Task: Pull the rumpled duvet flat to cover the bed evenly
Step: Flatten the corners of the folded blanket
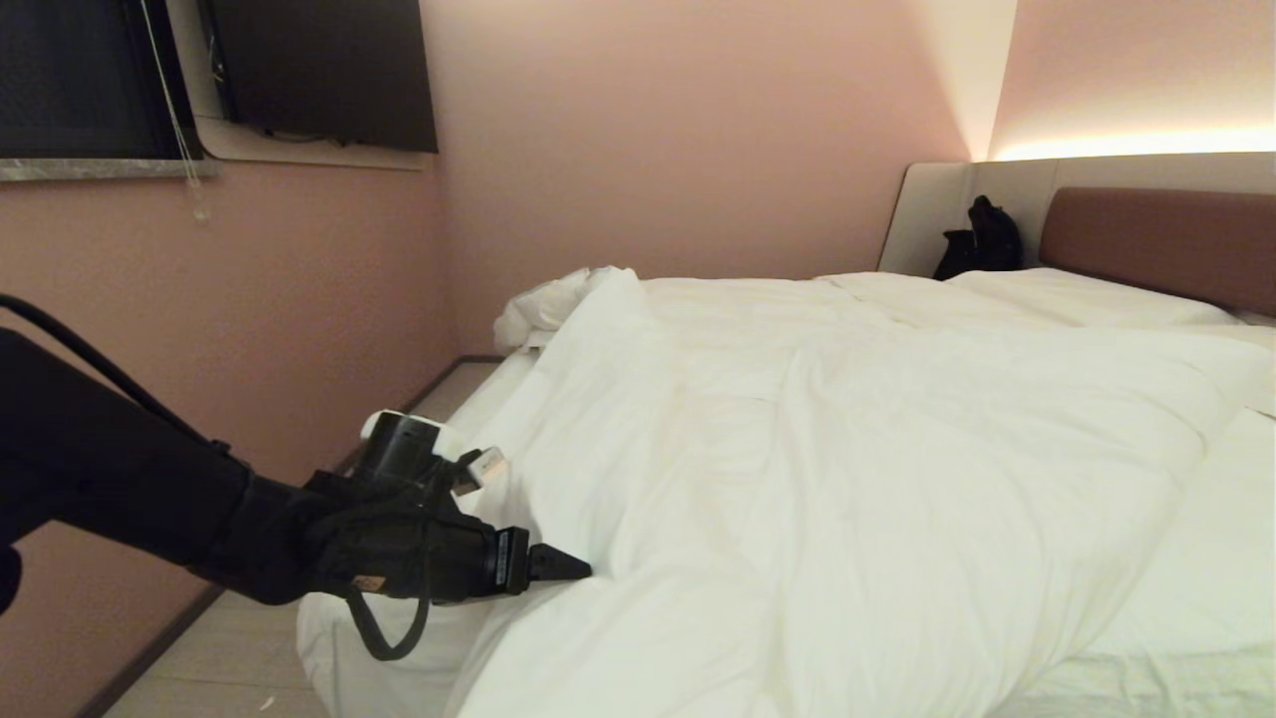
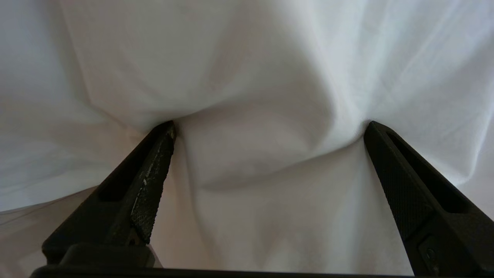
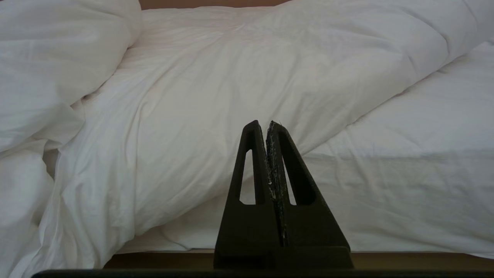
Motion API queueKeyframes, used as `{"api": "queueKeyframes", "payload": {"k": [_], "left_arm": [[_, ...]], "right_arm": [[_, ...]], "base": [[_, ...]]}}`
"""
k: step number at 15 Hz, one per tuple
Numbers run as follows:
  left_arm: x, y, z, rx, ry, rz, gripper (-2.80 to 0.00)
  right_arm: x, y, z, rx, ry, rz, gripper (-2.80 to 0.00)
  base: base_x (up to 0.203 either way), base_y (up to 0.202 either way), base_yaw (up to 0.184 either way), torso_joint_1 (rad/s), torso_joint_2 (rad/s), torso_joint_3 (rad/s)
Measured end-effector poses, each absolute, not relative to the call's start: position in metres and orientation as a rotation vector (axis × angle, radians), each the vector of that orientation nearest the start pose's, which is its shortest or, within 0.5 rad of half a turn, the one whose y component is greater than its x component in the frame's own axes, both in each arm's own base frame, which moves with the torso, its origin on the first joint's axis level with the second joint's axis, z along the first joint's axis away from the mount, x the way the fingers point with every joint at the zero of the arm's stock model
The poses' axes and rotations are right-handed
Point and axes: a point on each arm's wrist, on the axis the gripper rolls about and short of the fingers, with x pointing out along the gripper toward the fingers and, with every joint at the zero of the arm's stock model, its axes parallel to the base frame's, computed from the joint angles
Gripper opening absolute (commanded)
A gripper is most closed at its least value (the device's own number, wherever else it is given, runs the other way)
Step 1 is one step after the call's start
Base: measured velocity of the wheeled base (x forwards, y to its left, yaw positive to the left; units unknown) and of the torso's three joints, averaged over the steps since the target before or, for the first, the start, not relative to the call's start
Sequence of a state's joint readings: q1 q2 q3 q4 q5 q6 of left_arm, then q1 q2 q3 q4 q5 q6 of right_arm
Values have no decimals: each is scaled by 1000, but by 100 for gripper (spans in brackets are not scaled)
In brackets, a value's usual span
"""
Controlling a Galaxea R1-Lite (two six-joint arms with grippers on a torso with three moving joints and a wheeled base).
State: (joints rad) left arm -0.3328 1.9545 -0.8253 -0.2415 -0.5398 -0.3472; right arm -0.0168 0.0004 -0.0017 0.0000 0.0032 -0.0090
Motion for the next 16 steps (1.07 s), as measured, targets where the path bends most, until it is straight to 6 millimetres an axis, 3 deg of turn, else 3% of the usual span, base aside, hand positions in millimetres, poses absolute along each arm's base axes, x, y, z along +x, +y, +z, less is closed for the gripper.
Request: {"api": "queueKeyframes", "payload": {"k": [6, 7, 16], "left_arm": [[295, -132, 63, -363, 1087, -667, 0], [294, -135, 63, -359, 1089, -674, -280], [281, -132, 66, -354, 1100, -683, -280]], "right_arm": [[-23, 0, 76, -9, -1, -14, -280], [-23, 0, 76, -9, -1, -14, -280], [-23, 0, 76, -9, -1, -14, -280]], "base": [[0, 0, 0, 0, 0, 0], [0, 0, 0, 0, 0, 0], [0, 0, 0, 0, 0, 0]]}}
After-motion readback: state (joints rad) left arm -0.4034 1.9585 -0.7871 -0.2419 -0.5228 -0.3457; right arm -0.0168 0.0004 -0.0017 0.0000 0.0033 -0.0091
